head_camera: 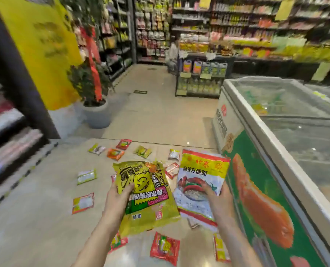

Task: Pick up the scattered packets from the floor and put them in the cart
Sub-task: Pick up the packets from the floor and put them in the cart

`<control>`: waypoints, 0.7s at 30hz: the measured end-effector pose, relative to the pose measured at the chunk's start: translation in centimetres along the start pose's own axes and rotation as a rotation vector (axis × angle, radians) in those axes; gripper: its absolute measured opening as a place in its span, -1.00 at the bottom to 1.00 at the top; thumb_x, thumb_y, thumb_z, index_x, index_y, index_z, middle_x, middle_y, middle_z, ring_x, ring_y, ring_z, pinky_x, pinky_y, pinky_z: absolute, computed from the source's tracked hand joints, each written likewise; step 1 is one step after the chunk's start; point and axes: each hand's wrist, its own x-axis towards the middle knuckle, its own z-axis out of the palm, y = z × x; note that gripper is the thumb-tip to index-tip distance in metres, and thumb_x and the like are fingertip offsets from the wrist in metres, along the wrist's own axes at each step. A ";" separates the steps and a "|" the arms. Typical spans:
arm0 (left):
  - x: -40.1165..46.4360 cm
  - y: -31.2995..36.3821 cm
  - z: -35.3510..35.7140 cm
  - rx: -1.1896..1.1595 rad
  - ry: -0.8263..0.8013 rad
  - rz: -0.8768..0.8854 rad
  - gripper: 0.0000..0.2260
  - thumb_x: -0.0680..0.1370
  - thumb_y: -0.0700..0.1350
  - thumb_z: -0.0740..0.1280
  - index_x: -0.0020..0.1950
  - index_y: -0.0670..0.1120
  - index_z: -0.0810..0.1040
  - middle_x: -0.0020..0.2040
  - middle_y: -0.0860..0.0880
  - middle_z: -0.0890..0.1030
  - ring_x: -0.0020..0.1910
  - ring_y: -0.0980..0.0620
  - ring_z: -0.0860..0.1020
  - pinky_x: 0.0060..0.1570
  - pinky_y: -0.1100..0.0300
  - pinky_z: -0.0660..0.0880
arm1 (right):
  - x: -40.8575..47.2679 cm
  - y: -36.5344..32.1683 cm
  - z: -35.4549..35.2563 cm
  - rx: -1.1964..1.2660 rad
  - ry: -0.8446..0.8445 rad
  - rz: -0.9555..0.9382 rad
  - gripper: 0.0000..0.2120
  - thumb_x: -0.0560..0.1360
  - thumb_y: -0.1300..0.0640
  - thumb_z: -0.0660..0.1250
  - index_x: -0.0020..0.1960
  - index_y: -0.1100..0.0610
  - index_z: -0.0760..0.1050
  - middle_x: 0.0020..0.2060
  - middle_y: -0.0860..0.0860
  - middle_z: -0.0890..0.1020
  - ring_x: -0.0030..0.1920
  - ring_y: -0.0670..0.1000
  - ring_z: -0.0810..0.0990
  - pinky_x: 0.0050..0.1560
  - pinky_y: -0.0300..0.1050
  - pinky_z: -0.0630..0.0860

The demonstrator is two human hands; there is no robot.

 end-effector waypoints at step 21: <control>-43.2 -1.7 -61.6 -0.391 1.322 0.200 -0.86 0.54 -0.17 0.31 0.06 -0.03 0.43 -0.01 -0.06 0.61 -0.08 -0.04 0.59 -0.08 0.06 0.53 | -56.0 -14.3 47.1 0.224 -1.313 0.153 -0.86 0.48 0.27 0.36 -0.02 0.08 0.51 -0.07 0.10 0.64 -0.14 0.07 0.62 -0.10 -0.07 0.58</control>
